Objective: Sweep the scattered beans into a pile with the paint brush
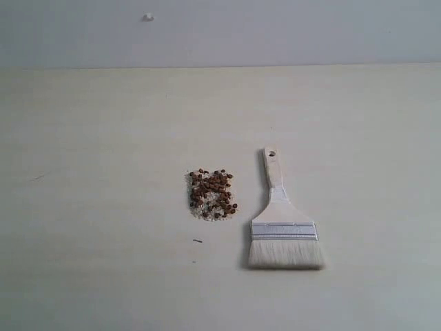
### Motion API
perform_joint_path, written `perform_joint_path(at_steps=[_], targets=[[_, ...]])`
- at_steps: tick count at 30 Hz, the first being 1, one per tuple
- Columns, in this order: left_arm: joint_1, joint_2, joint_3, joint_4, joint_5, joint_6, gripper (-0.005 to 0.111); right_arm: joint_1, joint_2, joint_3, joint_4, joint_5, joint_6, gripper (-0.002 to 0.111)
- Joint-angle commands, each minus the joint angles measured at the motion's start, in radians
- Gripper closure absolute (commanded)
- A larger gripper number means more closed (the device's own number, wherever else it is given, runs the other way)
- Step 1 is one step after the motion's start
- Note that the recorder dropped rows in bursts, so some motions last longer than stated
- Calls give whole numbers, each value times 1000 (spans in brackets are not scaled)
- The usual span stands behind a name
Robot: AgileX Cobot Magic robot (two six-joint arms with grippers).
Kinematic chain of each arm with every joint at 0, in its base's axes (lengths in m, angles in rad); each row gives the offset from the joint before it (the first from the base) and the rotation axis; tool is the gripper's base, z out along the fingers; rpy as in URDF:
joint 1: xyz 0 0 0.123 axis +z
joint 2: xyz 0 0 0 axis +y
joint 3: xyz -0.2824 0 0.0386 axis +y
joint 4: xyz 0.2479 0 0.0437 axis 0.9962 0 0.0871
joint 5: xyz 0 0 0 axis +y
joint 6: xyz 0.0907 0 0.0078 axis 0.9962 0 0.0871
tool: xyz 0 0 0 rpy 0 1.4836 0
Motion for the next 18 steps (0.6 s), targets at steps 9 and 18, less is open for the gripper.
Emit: perform_joint_path(at_steps=[9,18], targets=[[-8,5,2,-6,3,0,107,-38,-147,6,-242,-4,-59,108],[-8,5,2,-6,7,0,107,-68,-307,6,-368,93,-55,108]])
